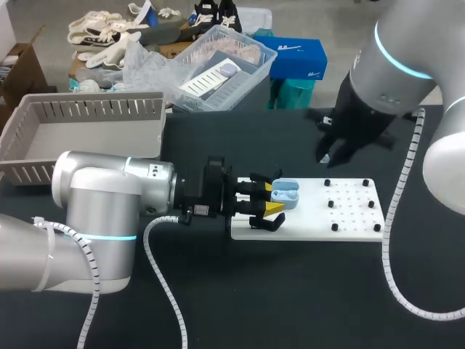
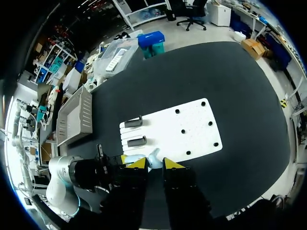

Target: Pick up each earbud case from the left stands, insert the matching earbuds, close the lid, and place the case in the box.

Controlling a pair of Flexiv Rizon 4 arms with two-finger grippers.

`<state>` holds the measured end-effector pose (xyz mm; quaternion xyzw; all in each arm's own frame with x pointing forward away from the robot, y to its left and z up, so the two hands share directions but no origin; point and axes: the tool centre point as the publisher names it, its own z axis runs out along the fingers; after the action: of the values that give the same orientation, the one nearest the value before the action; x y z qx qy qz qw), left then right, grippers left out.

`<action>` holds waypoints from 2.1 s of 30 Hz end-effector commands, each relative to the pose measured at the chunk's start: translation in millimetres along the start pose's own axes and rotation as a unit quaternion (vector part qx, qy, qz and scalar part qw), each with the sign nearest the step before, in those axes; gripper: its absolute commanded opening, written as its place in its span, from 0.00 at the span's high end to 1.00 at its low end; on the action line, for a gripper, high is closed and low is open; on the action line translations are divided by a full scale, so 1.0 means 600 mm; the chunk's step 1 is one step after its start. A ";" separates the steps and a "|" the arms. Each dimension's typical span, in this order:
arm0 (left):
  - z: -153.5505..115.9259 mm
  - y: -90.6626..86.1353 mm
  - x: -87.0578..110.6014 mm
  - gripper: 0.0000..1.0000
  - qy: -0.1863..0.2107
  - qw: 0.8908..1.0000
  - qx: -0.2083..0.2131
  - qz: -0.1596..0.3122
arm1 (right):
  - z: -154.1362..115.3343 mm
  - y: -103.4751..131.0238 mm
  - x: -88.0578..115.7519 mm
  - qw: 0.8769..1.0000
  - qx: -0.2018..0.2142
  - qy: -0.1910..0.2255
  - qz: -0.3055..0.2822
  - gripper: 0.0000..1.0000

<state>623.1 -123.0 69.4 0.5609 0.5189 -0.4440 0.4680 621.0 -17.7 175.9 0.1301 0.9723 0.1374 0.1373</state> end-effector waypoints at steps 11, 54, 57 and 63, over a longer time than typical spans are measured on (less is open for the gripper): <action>0.000 -0.003 0.000 1.00 0.000 1.000 -0.003 0.001 | 0.021 0.066 0.060 0.977 -0.039 0.170 -0.121 1.00; 0.000 -0.003 0.000 1.00 0.000 1.000 -0.003 0.001 | 0.050 0.081 0.063 0.960 -0.009 0.191 -0.203 1.00; 0.000 -0.003 0.000 1.00 0.000 1.000 -0.003 0.001 | 0.049 0.081 0.064 0.958 -0.008 0.190 -0.216 1.00; 0.000 -0.003 0.000 1.00 0.000 1.000 -0.003 0.001 | 0.047 0.079 0.065 0.952 -0.013 0.189 -0.240 1.00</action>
<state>623.0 -123.0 69.5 0.5609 0.5189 -0.4439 0.4681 605.5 45.6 154.5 -0.1357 0.9815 0.1330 -0.0216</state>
